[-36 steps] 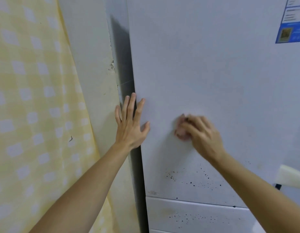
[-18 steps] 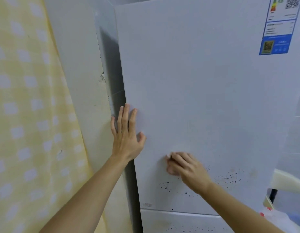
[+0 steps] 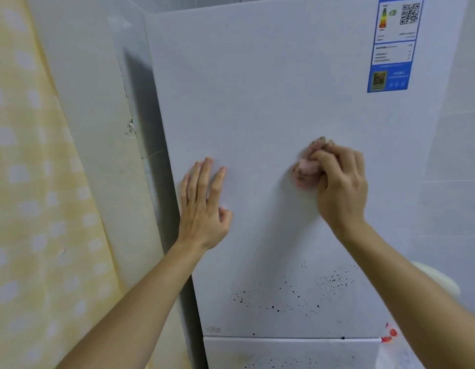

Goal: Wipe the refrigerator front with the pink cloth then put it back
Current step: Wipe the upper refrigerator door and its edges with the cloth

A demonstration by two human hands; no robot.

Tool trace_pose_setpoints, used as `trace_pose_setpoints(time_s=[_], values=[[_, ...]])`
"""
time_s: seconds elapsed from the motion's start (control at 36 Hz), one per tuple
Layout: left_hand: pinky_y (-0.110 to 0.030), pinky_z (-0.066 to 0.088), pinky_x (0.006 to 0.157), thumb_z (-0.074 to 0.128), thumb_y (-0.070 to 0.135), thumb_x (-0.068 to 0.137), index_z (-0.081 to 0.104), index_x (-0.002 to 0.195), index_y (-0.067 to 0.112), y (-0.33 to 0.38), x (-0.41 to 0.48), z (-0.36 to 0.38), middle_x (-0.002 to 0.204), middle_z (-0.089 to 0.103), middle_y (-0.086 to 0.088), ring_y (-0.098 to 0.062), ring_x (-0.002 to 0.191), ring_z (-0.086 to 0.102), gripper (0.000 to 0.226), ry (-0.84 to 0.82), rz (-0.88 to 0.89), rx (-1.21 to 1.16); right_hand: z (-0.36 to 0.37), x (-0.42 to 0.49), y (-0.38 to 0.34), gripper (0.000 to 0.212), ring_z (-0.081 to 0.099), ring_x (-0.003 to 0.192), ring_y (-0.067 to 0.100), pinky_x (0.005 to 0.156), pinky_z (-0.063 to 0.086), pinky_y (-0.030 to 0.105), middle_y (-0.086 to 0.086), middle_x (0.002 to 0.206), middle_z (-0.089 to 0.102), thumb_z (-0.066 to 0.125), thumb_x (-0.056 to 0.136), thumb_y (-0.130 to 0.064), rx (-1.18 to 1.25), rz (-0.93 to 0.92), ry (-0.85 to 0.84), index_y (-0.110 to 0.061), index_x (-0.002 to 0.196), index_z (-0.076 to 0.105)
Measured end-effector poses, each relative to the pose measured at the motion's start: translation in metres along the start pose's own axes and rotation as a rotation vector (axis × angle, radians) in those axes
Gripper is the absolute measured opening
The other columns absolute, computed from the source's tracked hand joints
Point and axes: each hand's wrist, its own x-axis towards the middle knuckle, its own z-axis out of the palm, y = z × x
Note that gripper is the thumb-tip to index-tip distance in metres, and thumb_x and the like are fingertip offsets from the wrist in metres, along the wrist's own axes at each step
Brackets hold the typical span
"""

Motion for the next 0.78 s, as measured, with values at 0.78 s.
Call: trace_pose_setpoints(time_s=[0.78], values=[[-0.058,0.002,0.129,0.069,0.015,0.077,0.028,0.164,0.019,0.047,0.001,0.014,0.175,0.007,-0.012,-0.033,0.162,0.000,0.097,-0.099,-0.032,0.002,-0.026,-0.004,0.053,0.029,0.051,0.109,0.031,0.074,0.047,0.035,0.012,0.119,0.067,0.053,0.093,0.002,0.004,0.094,-0.030,-0.010,0.107,0.076]])
